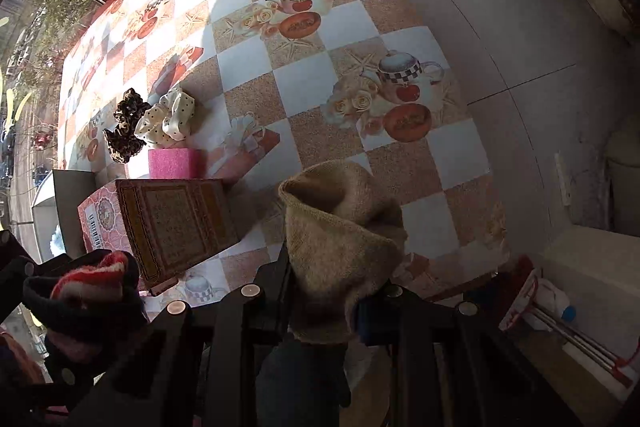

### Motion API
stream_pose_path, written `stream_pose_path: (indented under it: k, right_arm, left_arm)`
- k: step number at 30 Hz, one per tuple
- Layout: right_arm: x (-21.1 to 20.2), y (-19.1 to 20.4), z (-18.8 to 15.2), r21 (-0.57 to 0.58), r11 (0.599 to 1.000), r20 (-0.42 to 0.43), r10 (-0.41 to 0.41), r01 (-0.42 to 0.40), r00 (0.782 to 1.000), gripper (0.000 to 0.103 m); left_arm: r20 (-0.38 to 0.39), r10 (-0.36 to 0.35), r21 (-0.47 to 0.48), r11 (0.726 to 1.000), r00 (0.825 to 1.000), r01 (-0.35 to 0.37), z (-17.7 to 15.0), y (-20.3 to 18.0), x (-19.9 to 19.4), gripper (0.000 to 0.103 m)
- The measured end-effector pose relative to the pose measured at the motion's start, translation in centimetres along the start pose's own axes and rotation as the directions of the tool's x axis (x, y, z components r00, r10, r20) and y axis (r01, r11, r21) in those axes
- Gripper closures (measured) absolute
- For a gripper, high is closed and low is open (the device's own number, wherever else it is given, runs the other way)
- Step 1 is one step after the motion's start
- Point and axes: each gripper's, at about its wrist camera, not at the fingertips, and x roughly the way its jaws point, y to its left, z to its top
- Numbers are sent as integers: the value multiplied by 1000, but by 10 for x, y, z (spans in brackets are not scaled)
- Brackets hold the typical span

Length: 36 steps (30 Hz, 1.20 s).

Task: Organize soft objects

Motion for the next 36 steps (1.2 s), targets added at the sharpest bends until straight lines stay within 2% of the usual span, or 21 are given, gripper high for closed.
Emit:
stream_pose_path:
  k: [3,6,10,13,18,21,24,27,30,36]
  right_arm:
    - [5,22,-25,-50,998,-45,21,-23,999,77]
    - [12,52,-47,-145,988,-93,43,-57,995,77]
    - [12,106,-61,-323,943,-114,50,-84,992,77]
    - [4,149,-65,-464,883,-89,33,-71,995,77]
    - [-4,212,-63,-628,775,-73,19,-61,997,77]
    - [-12,249,-59,-703,709,-54,22,-53,998,77]
    - [-21,287,-54,-749,659,-44,54,-69,998,77]
    - [-27,325,-55,-781,616,-55,88,-98,995,77]
    - [-26,360,-61,-806,575,-89,114,-138,990,77]
    - [-15,396,-95,-880,458,-103,79,-128,992,77]
  left_arm:
    - [-10,21,-30,999,1000,-22,-33,6,-10,78]
    - [1,57,-114,992,998,-56,-65,26,-27,78]
    - [13,140,-280,951,990,-130,-105,64,-51,78]
    - [14,207,-416,891,978,-182,-139,92,-71,78]
    - [-32,328,-582,762,944,-284,-200,125,-95,78]
    - [-71,363,-656,685,929,-318,-233,135,-101,78]
    - [-98,368,-723,612,925,-320,-261,141,-104,78]
    - [-113,369,-771,554,923,-316,-280,141,-105,78]
    - [-125,378,-800,509,917,-318,-292,139,-106,78]
    - [-143,398,-842,431,906,-323,-311,137,-106,78]
